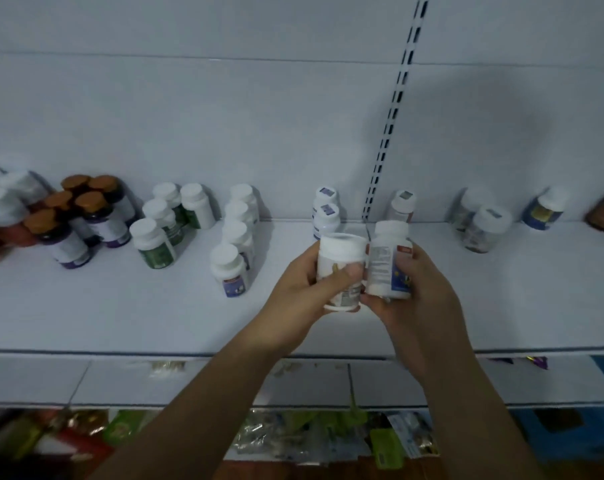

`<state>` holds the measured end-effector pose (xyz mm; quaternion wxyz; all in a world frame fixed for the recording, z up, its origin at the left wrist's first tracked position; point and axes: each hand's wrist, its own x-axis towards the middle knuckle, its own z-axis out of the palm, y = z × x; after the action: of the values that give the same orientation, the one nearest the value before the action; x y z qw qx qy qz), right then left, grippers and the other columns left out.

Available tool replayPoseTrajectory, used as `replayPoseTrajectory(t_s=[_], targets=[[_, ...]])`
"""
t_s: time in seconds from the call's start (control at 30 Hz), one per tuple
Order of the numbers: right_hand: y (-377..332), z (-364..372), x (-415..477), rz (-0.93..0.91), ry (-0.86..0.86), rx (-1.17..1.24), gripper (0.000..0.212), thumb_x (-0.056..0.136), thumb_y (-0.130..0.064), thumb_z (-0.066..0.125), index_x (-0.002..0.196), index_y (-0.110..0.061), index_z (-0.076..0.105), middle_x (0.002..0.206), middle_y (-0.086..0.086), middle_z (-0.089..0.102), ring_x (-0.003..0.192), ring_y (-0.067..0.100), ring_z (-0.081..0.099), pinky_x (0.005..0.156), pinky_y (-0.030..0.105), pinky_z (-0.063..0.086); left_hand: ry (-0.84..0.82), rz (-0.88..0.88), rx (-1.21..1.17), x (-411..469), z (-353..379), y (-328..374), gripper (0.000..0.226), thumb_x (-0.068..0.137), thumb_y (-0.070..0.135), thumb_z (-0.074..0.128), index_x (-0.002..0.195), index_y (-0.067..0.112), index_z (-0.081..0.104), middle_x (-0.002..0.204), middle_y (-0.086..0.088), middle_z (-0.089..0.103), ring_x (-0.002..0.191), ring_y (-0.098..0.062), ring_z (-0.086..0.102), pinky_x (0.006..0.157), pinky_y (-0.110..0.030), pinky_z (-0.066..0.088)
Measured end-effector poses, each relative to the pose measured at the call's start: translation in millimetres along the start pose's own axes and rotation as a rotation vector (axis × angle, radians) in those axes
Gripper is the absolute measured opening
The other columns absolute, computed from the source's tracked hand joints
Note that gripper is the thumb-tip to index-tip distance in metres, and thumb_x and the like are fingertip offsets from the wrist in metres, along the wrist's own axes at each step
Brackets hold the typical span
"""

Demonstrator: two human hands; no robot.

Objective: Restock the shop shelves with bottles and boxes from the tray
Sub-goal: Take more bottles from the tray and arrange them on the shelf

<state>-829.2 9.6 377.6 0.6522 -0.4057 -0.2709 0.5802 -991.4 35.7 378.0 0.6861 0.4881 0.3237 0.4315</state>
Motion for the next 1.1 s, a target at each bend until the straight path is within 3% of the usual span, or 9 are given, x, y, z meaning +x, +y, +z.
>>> replayPoseTrajectory(t_s=[0.07,0.2,0.37,0.47,0.57,0.73,0.8,0.93,1.1], targets=[[6,-1,7,0.023,-0.057,-0.045,0.042,0.098,-0.017,0.061,0.139,-0.008,0.06,0.13,0.022,0.068,0.118,0.041,0.068,0.091,0.056,0.059,0.07,0.025,0.038,-6,-2,-4,0.046,0.093,0.021,0.07,0.136,0.009,0.06,0.125,-0.019,0.072,0.102,-0.029,0.07,0.084,-0.041,0.06],[10,-3,12,0.084,-0.165,-0.112,0.035,0.1,-0.011,0.06,0.135,-0.008,0.064,0.124,0.019,0.072,0.112,0.04,0.071,0.089,0.054,0.06,0.237,0.073,0.154,-25,2,-15,0.046,0.086,0.022,0.085,0.128,0.014,0.066,0.118,-0.018,0.074,0.106,-0.042,0.071,0.086,-0.053,0.06],[31,-1,17,-0.029,-0.263,-0.439,0.024,0.094,-0.024,0.075,0.118,-0.026,0.072,0.108,-0.002,0.078,0.103,0.019,0.074,0.089,0.038,0.058,0.506,0.116,0.297,-55,3,-20,0.044,0.065,0.044,0.09,0.104,0.032,0.076,0.101,-0.005,0.079,0.092,-0.024,0.076,0.076,-0.033,0.063],[46,10,23,-0.045,-0.341,-0.548,0.032,0.094,-0.017,0.076,0.12,-0.03,0.064,0.109,-0.01,0.073,0.095,0.0,0.07,0.079,0.016,0.053,0.707,0.15,0.358,-71,-16,-22,0.058,0.064,0.053,0.088,0.111,0.022,0.072,0.1,-0.009,0.077,0.095,-0.032,0.073,0.077,-0.035,0.062],[66,33,41,-0.047,-0.379,-0.618,0.042,0.092,-0.011,0.074,0.129,-0.025,0.059,0.115,-0.01,0.069,0.092,-0.004,0.067,0.072,0.008,0.049,0.797,0.174,0.37,-83,-37,-14,0.052,0.076,0.043,0.092,0.12,0.025,0.069,0.108,-0.002,0.078,0.097,-0.022,0.075,0.074,-0.028,0.062],[98,72,98,-0.148,-0.256,-0.738,0.048,0.092,-0.006,0.068,0.137,-0.016,0.055,0.124,0.001,0.066,0.096,0.008,0.063,0.077,0.008,0.044,0.806,0.191,0.389,-81,-73,0,0.058,0.074,0.05,0.088,0.123,0.024,0.07,0.111,0.003,0.078,0.099,-0.014,0.074,0.078,-0.029,0.058],[106,83,117,-0.167,-0.193,-0.772,0.047,0.092,-0.007,0.067,0.137,-0.016,0.055,0.126,0.004,0.067,0.106,0.015,0.063,0.085,0.018,0.045,0.773,0.186,0.401,-78,-82,4,0.054,0.074,0.046,0.086,0.122,0.026,0.069,0.11,0.006,0.078,0.097,-0.011,0.074,0.074,-0.026,0.059],[119,101,138,-0.301,-0.06,-0.856,0.033,0.092,-0.012,0.069,0.122,-0.018,0.059,0.114,-0.002,0.069,0.101,0.017,0.063,0.082,0.021,0.041,0.715,0.188,0.417,-73,-98,5,0.052,0.075,0.044,0.089,0.121,0.029,0.068,0.108,0.013,0.078,0.095,-0.008,0.073,0.071,-0.019,0.058],[121,117,152,-0.396,0.089,-0.889,0.032,0.085,-0.006,0.072,0.115,-0.016,0.067,0.108,-0.007,0.067,0.102,0.015,0.063,0.086,0.02,0.039,0.556,0.175,0.399,-76,-111,4,0.072,0.066,0.055,0.081,0.133,0.035,0.066,0.118,0.01,0.077,0.104,-0.012,0.073,0.08,-0.03,0.063]])
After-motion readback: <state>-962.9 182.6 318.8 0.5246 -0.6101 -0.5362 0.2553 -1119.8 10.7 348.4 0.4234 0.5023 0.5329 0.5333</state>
